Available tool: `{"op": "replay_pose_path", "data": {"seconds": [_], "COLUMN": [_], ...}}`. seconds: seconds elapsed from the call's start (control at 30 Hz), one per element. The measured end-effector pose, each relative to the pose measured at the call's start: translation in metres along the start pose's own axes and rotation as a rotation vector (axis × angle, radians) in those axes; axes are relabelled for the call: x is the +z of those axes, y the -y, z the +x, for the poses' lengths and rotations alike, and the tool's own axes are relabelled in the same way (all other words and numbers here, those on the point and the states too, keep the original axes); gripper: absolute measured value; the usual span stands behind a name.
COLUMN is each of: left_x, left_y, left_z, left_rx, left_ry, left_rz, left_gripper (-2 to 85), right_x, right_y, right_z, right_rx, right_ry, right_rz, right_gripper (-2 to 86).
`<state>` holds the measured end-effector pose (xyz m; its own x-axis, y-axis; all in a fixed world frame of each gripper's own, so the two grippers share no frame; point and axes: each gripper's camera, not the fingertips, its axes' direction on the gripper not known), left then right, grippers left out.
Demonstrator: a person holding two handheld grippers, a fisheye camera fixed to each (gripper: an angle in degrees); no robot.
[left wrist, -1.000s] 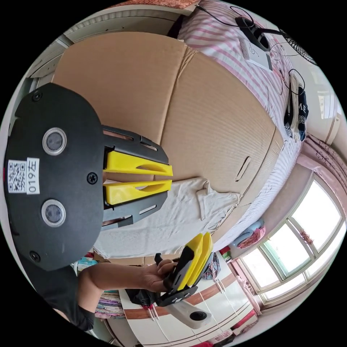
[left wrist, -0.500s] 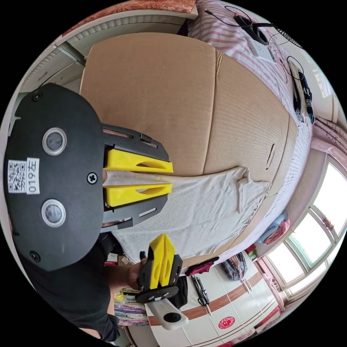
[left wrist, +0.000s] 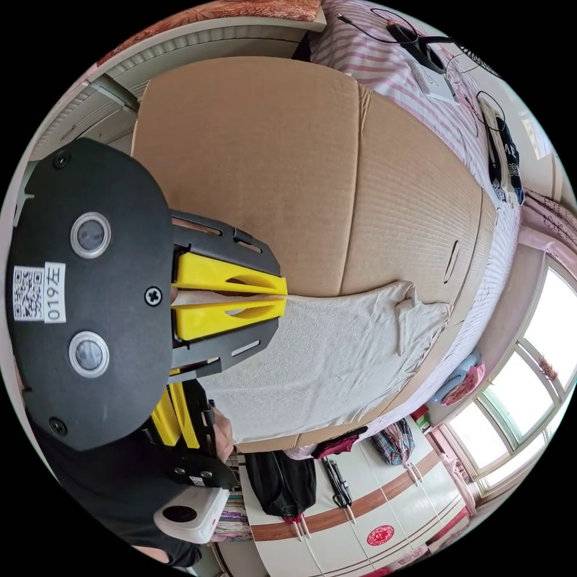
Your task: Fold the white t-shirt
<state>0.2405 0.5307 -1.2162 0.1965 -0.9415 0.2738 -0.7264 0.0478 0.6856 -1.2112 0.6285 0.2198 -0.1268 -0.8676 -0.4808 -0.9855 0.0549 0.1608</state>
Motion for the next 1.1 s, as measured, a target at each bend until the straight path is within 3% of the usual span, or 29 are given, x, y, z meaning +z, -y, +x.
{"op": "replay_pose_path", "data": {"seconds": [0.23,0.4,0.63,0.87,1.1], "left_x": [0.009,0.016,0.030,0.036,0.031], "left_y": [0.007,0.015,0.029,0.040,0.067], "left_z": [0.010,0.029,0.064,0.105,0.197], "left_rx": [-0.004,-0.001,0.027,0.068,0.191], "left_ry": [-0.051,-0.043,-0.029,0.075,0.229], "left_rz": [0.001,-0.003,-0.015,-0.028,0.123], "left_gripper": [0.8,0.7,0.8,1.1,1.3], "right_x": [-0.010,-0.019,-0.056,-0.152,-0.252], "right_y": [-0.004,-0.010,-0.018,-0.049,-0.114], "right_z": [-0.037,-0.058,-0.061,-0.027,-0.009], "right_rx": [-0.067,-0.115,-0.099,0.081,0.288], "right_ry": [-0.048,-0.122,-0.059,0.038,-0.106], "right_rz": [-0.055,-0.102,-0.083,0.137,0.248], "right_gripper": [9.5,0.8,1.2,4.2,1.0]}}
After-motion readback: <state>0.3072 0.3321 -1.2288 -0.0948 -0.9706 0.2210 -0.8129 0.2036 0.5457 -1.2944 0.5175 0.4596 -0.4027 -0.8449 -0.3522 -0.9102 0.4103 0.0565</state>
